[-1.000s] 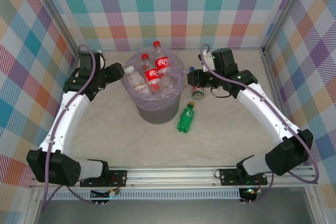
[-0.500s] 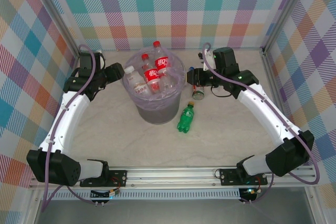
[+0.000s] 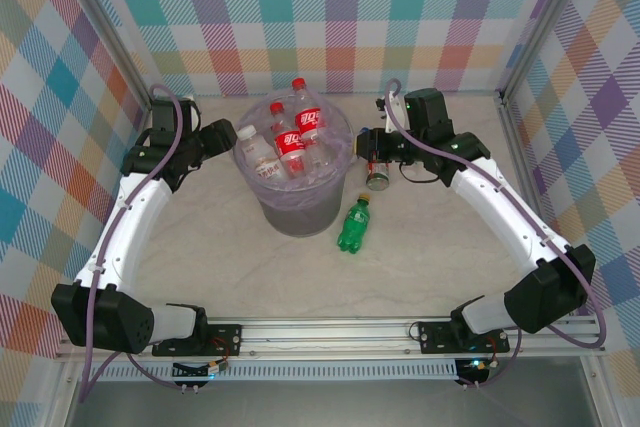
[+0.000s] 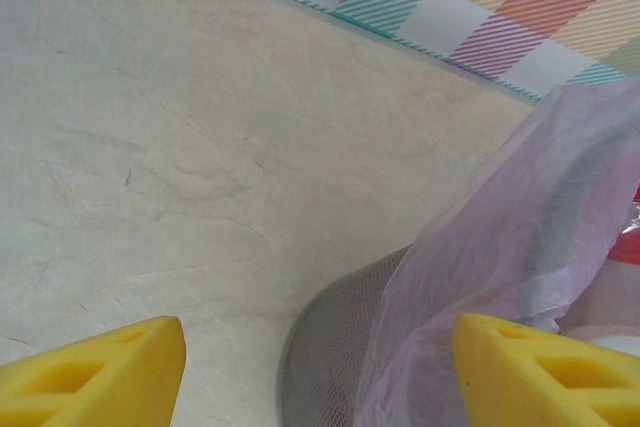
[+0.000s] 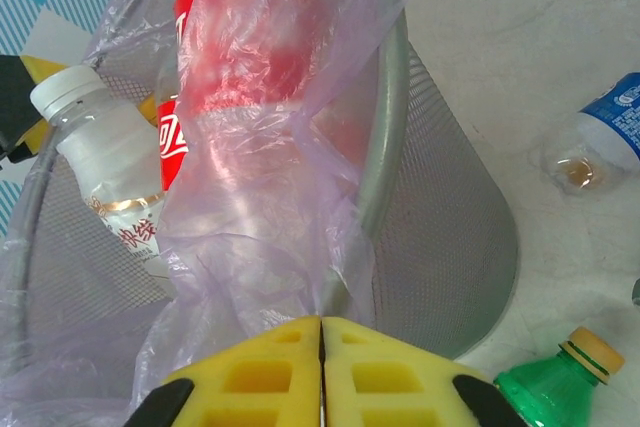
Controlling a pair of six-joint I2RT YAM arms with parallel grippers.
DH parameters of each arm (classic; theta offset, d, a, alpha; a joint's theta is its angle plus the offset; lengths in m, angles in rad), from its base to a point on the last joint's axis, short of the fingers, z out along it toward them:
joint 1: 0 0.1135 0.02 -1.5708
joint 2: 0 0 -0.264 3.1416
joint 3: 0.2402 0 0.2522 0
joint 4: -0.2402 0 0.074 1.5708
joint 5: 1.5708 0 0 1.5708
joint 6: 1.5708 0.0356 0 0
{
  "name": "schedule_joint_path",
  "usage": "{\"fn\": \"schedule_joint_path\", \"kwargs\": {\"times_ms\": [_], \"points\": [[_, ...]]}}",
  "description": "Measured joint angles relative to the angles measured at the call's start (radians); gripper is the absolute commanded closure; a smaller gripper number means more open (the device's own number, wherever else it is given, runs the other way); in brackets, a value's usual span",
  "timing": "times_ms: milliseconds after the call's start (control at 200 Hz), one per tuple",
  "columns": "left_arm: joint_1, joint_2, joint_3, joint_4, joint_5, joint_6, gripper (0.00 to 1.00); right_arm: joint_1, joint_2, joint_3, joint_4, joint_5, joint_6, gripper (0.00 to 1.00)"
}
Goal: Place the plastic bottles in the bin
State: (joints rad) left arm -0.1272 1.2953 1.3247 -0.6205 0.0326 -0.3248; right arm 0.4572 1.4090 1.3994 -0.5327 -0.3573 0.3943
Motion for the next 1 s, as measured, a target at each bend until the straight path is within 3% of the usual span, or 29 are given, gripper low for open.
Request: {"fn": "schedule_joint_path", "kwargs": {"times_ms": [205, 860, 1000], "points": [[0.002, 0.0, 0.0, 0.0, 0.0, 0.0, 0.29, -0.005, -0.012, -0.029, 0.017, 0.002, 0.01, 1.0], [0.002, 0.017, 0.0, 0.026, 0.002, 0.0, 0.29, -0.012, -0.119, -0.272, 0.091, 0.039, 0.067, 1.0], [0.002, 0.017, 0.0, 0.026, 0.003, 0.0, 0.3, -0.013, -0.11, -0.259, 0.08, 0.043, 0.06, 0.7]]}}
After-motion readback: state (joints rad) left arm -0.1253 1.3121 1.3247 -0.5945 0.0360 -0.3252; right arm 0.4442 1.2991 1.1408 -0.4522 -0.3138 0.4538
